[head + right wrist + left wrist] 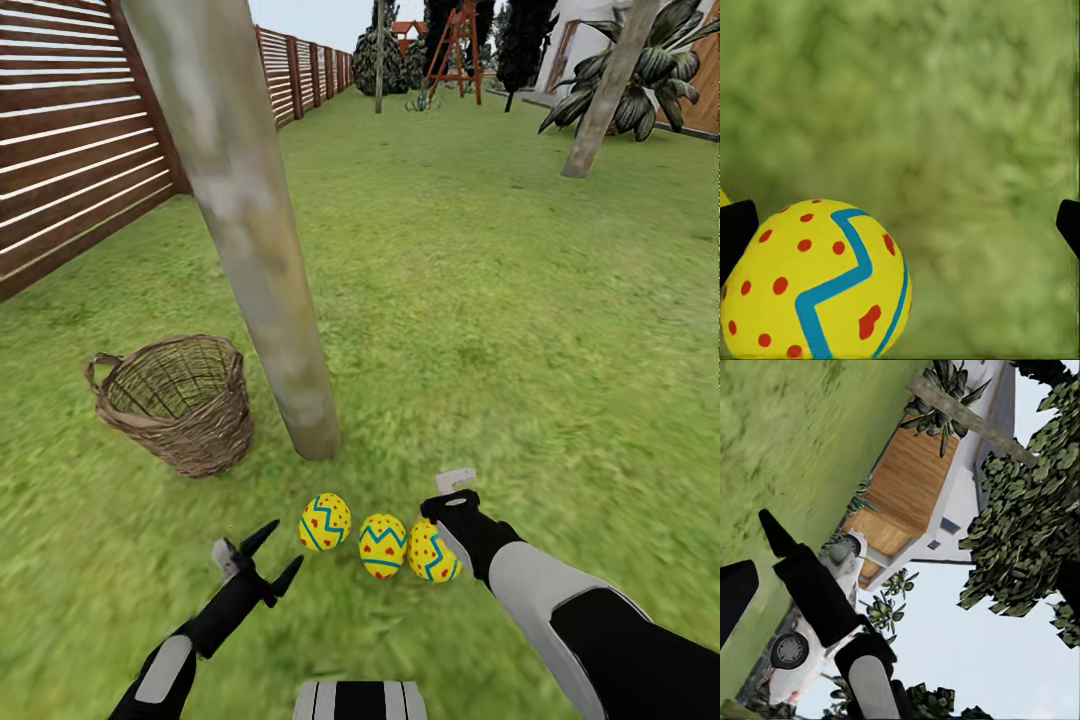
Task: Take the three Easter eggs out of the wicker basket on the lawn in the garden, then place them on the lawn next to a single tree (choose any tree) so that all three eggs are next to the same tree and none are left in the basket.
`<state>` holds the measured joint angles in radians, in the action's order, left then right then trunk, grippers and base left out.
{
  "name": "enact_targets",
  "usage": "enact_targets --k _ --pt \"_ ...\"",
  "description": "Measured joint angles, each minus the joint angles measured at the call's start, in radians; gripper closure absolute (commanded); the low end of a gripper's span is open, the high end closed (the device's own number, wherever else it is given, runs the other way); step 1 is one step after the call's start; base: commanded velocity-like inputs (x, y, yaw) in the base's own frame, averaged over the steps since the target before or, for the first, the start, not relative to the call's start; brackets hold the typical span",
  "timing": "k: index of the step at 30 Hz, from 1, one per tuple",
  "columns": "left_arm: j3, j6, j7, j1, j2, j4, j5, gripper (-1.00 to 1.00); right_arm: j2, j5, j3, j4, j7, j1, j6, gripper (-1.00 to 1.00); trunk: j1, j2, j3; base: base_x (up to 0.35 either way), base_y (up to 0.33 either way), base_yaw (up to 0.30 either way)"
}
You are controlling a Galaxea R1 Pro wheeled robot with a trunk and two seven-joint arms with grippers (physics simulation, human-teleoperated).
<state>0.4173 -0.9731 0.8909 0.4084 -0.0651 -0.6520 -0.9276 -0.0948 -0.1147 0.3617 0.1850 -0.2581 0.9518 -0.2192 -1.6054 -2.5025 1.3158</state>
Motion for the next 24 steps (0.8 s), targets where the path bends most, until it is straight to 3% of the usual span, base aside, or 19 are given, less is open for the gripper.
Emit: enact_targets --k 1,3,4,5,7,9,12,15,18,22,24 --pt "-0.018 0.000 -0.054 -0.002 0.014 0.004 0.000 -1.00 0.011 -0.001 0.000 -0.016 0.001 -0.001 0.000 -1.00 0.000 0.000 -0.004 0.000 0.000 0.000" --pt "-0.026 0.000 -0.104 -0.008 0.061 0.013 0.002 -1.00 0.031 0.000 -0.001 -0.076 0.018 -0.010 0.002 -1.00 0.001 0.001 -0.011 0.000 0.000 0.000" --pt "-0.027 0.006 -0.127 -0.012 0.076 0.012 0.008 -1.00 0.052 0.002 -0.001 -0.102 0.061 -0.013 0.003 -1.00 0.002 0.001 -0.015 0.000 0.000 0.000" --pt "-0.028 0.014 -0.139 -0.015 0.090 0.012 0.041 -1.00 0.072 0.000 -0.001 -0.116 0.129 -0.014 0.004 -1.00 0.002 0.001 -0.019 0.000 0.000 0.000" --pt "-0.026 0.037 -0.141 -0.021 0.099 0.007 0.165 -1.00 0.091 0.000 -0.001 -0.135 0.224 -0.041 0.011 -1.00 0.003 0.002 -0.027 0.000 0.000 0.000" --pt "-0.026 0.068 -0.140 -0.024 0.103 0.008 0.213 -1.00 0.101 0.000 0.000 -0.141 0.244 -0.063 0.013 -1.00 0.004 0.002 -0.035 0.000 0.000 0.000" --pt "-0.025 0.136 -0.140 -0.043 0.127 0.026 0.226 -1.00 0.115 0.003 0.001 -0.143 0.248 -0.107 0.015 -1.00 0.006 0.004 -0.046 0.000 0.000 0.000" --pt "-0.025 0.241 -0.145 -0.065 0.178 0.074 0.229 -1.00 0.119 0.003 0.001 -0.143 0.249 -0.152 0.024 -1.00 0.017 0.025 -0.056 0.000 0.000 0.000" --pt "-0.025 0.338 -0.147 -0.067 0.218 0.147 0.231 -1.00 0.140 -0.001 0.000 -0.158 0.251 -0.180 0.101 -1.00 0.029 0.046 -0.065 0.000 0.000 0.000" --pt "-0.028 0.455 -0.213 -0.067 0.220 0.210 0.233 -1.00 0.148 0.002 0.001 -0.171 0.299 -0.230 0.113 -1.00 0.044 0.074 -0.078 0.000 0.000 0.000" --pt "-0.029 0.472 -0.228 -0.067 0.218 0.216 0.235 -1.00 0.147 0.003 0.001 -0.171 0.318 -0.252 0.156 -1.00 0.052 0.088 -0.084 0.000 0.000 0.000"
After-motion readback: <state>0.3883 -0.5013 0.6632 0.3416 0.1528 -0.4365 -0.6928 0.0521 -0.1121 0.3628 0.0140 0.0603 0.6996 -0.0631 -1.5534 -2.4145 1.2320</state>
